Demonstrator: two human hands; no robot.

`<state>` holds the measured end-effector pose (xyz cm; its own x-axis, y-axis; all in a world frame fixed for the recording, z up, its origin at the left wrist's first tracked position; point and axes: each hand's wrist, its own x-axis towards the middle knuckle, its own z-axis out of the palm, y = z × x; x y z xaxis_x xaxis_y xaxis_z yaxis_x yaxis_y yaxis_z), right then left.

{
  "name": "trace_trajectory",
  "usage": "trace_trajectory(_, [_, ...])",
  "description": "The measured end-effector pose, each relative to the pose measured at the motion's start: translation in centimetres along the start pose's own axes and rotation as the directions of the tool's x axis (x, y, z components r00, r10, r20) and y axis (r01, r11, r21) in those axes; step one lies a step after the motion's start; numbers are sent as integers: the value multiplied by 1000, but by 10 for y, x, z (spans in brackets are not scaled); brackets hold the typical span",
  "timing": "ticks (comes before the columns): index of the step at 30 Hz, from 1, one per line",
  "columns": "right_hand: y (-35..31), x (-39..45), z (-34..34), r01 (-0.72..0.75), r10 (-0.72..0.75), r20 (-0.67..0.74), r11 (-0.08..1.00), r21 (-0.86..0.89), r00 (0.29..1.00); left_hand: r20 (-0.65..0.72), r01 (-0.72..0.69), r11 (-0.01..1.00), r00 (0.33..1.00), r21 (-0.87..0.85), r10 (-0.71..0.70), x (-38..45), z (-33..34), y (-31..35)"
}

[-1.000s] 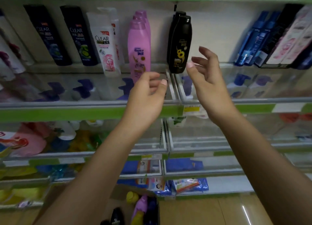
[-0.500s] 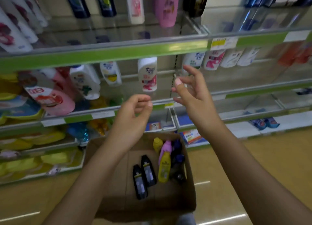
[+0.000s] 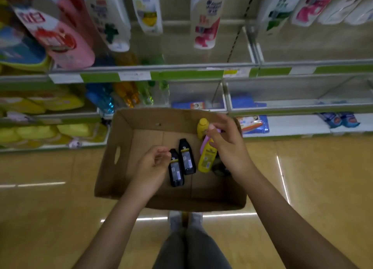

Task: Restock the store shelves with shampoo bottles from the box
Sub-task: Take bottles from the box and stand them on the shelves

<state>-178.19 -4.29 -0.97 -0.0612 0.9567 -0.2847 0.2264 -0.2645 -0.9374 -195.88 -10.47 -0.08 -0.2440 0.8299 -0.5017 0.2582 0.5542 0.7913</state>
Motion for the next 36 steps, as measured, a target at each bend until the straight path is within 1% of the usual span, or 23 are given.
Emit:
trace_trajectory(6, [75, 18, 32, -169, 174, 55, 983, -76, 983, -27, 151, 988, 988, 26, -151, 21, 15, -68])
trace_trajectory(11, [127, 34, 62, -296, 300, 62, 953, -70, 952, -15, 270, 959, 963, 92, -269, 52, 23, -111])
trace_trajectory(13, [147, 43, 73, -334, 339, 62, 939, -80, 939, 18, 314, 944, 948, 105, -318, 69, 26, -127])
trace_trajectory(18, [194, 72, 101, -401, 409, 58, 909, -113, 911, 150, 445, 883, 873, 148, -465, 111, 38, -168])
trace_trajectory(23, [225, 100, 127, -423, 438, 72, 891, -165, 896, 184, 547, 825, 804, 141, -565, 147, 56, -196])
trace_trajectory(25, [232, 110, 136, -410, 439, 106, 886, -216, 892, 167, 577, 804, 786, 147, -595, 160, 66, -204])
trace_trajectory(28, [238, 123, 149, -341, 403, 147, 883, -322, 903, 164, 598, 784, 767, 165, -620, 173, 82, -216])
trace_trajectory(32, [245, 134, 158, -228, 347, 165, 841, -491, 923, 159, 575, 788, 776, 221, -610, 181, 99, -232])
trace_trajectory(36, [246, 142, 161, -123, 343, 225, 752, -648, 912, 112, 612, 781, 773, 125, -624, 181, 110, -233])
